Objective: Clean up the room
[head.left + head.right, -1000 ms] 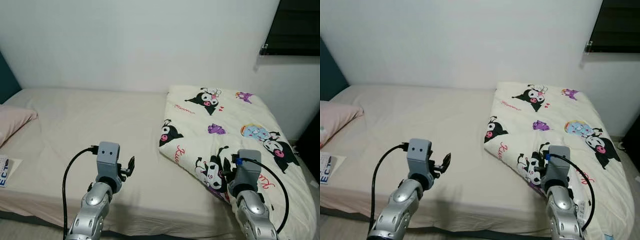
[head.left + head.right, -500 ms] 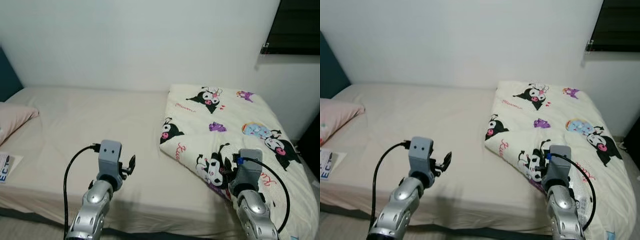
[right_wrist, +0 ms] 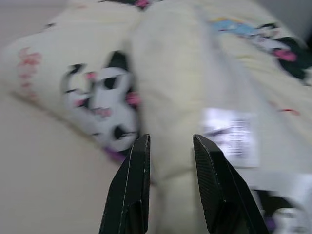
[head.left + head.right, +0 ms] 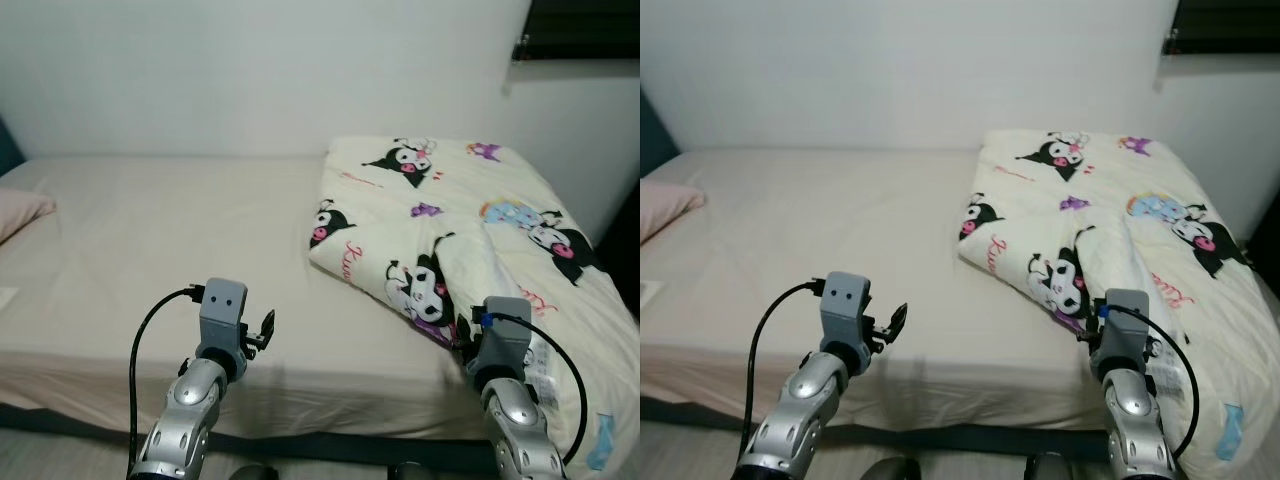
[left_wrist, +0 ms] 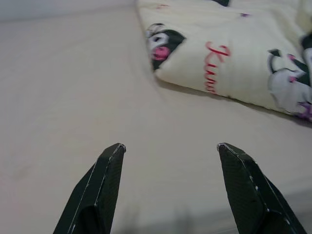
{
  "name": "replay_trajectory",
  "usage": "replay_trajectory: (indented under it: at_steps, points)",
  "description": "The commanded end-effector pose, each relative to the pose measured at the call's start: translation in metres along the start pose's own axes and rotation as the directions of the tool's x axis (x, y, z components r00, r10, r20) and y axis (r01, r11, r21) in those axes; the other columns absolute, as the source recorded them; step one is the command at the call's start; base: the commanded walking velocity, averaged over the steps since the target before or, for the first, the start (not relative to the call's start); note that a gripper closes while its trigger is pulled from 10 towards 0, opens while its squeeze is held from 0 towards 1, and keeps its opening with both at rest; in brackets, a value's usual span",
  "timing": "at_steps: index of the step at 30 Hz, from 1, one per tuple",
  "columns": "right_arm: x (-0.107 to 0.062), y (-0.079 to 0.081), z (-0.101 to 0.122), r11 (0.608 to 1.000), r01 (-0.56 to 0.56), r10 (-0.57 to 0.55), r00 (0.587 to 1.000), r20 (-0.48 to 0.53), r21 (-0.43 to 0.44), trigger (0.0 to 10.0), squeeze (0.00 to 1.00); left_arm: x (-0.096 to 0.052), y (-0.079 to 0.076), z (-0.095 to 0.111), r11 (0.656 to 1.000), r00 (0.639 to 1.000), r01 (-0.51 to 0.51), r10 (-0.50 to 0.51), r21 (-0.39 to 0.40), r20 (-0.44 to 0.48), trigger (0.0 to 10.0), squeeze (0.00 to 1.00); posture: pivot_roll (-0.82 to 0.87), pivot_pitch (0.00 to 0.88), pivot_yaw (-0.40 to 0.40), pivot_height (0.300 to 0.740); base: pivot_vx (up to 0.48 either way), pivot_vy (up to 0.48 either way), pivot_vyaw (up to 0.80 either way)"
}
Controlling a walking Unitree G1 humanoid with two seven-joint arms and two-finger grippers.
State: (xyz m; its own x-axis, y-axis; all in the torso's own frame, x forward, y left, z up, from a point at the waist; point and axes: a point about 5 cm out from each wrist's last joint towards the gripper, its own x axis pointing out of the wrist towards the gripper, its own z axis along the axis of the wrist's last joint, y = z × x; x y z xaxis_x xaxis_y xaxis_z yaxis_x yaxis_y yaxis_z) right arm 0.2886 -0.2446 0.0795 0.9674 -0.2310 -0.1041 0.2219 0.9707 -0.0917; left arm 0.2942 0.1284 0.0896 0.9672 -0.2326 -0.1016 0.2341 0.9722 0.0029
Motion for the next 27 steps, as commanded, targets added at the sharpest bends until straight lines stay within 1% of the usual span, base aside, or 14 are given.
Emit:
replay_trajectory:
  at_steps: [1,4,5,7,8,11,13,16,17,19,22,23,24,27]
  points:
    - [0.006,-0.009,0.010,0.999,0.047,-0.046,0.998,0.031,-0.009,10.0,0.00,-0.001,0.004,0.003,1.000,1.000,0.003,-0.003,0.010,0.001,10.0,0.00,0.00,0.039,0.030,0.605,0.000,0.000,0.00]
    - [0.010,-0.014,0.016,0.998,0.054,-0.054,0.997,0.047,0.011,10.0,0.00,-0.001,0.006,0.004,1.000,1.000,0.003,-0.003,0.008,0.004,10.0,0.00,0.00,0.045,0.034,0.605,0.000,0.000,0.00]
    - [0.014,-0.017,0.020,0.998,0.054,-0.056,0.997,0.056,0.025,10.0,0.93,-0.001,0.007,0.005,1.000,1.000,0.002,-0.002,0.005,0.007,10.0,0.00,0.00,0.050,0.036,0.605,0.000,0.000,0.00]
    - [0.017,-0.018,0.024,0.998,0.055,-0.057,0.996,0.063,0.034,10.0,0.93,-0.001,0.008,0.006,1.000,1.000,0.001,-0.002,0.003,0.010,10.0,0.00,0.00,0.050,0.036,0.605,0.000,0.000,0.00]
    - [0.026,-0.021,0.033,0.998,0.027,-0.031,0.996,0.082,0.049,10.0,1.00,-0.002,0.011,0.009,1.000,1.000,-0.007,0.007,-0.006,0.026,10.0,0.00,0.01,0.071,0.040,0.605,0.000,0.000,0.00]
    - [0.029,-0.021,0.036,0.999,0.014,-0.018,0.996,0.087,0.052,10.0,1.00,-0.003,0.013,0.010,1.000,0.999,-0.010,0.010,-0.009,0.031,10.0,0.00,0.01,0.071,0.040,0.605,0.000,0.000,0.00]
    - [0.037,-0.021,0.043,0.999,-0.023,0.018,0.995,0.094,0.047,10.0,1.00,-0.006,0.017,0.013,1.000,0.999,-0.024,0.025,-0.010,0.046,10.0,0.00,0.02,0.089,0.042,0.605,0.000,0.000,0.00]
    - [0.041,-0.021,0.047,0.998,-0.040,0.035,0.994,0.099,0.048,10.0,1.00,-0.007,0.019,0.015,0.999,0.998,-0.031,0.031,-0.009,0.053,10.0,0.00,0.02,0.094,0.043,0.605,0.000,0.000,0.00]
    - [0.047,-0.019,0.054,0.996,-0.075,0.068,0.992,0.110,0.052,10.0,1.00,-0.010,0.022,0.016,0.999,0.997,-0.039,0.039,-0.008,0.061,10.0,0.00,0.03,0.107,0.043,0.605,0.000,0.000,0.00]
    - [0.055,-0.014,0.063,0.992,-0.118,0.113,0.987,0.111,0.039,10.0,1.00,-0.013,0.026,0.018,0.999,0.997,-0.046,0.046,-0.004,0.067,10.0,0.00,0.03,0.110,0.042,0.605,0.000,0.000,0.00]
    - [0.059,-0.013,0.064,0.993,-0.116,0.115,0.990,0.082,0.009,10.0,1.00,-0.015,0.026,0.018,0.999,0.997,-0.041,0.042,-0.004,0.067,10.0,0.00,0.04,0.114,0.036,0.605,0.000,0.000,0.00]
    - [0.060,-0.013,0.063,0.995,-0.104,0.104,0.992,0.067,-0.001,10.0,0.68,-0.016,0.025,0.018,0.999,0.997,-0.035,0.036,-0.004,0.067,10.0,0.00,0.04,0.114,0.036,0.605,0.000,0.000,0.00]
    - [0.062,-0.014,0.062,0.995,-0.096,0.096,0.994,0.054,-0.008,10.0,0.00,-0.017,0.024,0.018,1.000,0.997,-0.027,0.027,-0.005,0.066,10.0,0.00,0.05,0.114,0.033,0.605,0.000,0.000,0.00]
    - [0.063,-0.018,0.060,0.998,-0.063,0.064,0.997,0.031,-0.008,10.0,0.00,-0.019,0.021,0.019,1.000,0.998,-0.003,0.004,-0.008,0.067,10.0,0.00,0.05,0.113,0.034,0.605,0.000,0.000,0.00]
